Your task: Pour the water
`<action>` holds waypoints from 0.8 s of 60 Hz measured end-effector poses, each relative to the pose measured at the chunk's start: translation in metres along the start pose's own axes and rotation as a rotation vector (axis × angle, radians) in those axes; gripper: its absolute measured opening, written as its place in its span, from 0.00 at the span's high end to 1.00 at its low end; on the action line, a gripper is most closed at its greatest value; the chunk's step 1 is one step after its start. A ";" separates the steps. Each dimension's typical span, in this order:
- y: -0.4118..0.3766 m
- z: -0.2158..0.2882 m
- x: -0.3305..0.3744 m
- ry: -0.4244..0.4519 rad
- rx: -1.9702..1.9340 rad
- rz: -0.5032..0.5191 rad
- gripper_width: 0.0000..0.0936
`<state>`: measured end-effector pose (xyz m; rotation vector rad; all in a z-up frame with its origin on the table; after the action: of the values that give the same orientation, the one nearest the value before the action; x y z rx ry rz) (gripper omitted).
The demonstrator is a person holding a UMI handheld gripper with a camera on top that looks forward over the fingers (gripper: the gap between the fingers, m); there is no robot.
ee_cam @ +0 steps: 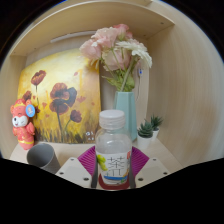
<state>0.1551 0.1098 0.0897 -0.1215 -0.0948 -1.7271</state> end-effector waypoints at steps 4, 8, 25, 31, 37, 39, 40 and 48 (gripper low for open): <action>0.002 -0.001 0.002 0.024 -0.039 -0.004 0.52; 0.003 -0.001 0.003 0.040 -0.046 0.002 0.49; 0.006 -0.024 0.013 -0.104 -0.010 -0.008 0.15; 0.003 -0.041 0.033 -0.176 0.018 0.012 0.15; 0.001 -0.058 0.068 -0.245 0.050 0.004 0.16; -0.002 -0.064 0.083 -0.269 0.065 0.006 0.16; -0.005 -0.067 0.092 -0.281 0.072 0.006 0.16; -0.050 -0.084 0.158 -0.360 0.109 0.052 0.16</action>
<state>0.0790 -0.0482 0.0284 -0.3507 -0.4459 -1.6287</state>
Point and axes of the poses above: the point between the fingertips, and its own axes, seen from behind it with the camera up: y to the right, z up, x backward, against the way the camera looks, the point moved 3 cm from there along x, backward, against the way the camera looks, and after that the axes turned 10 degrees about y, right-handed, at the moved point
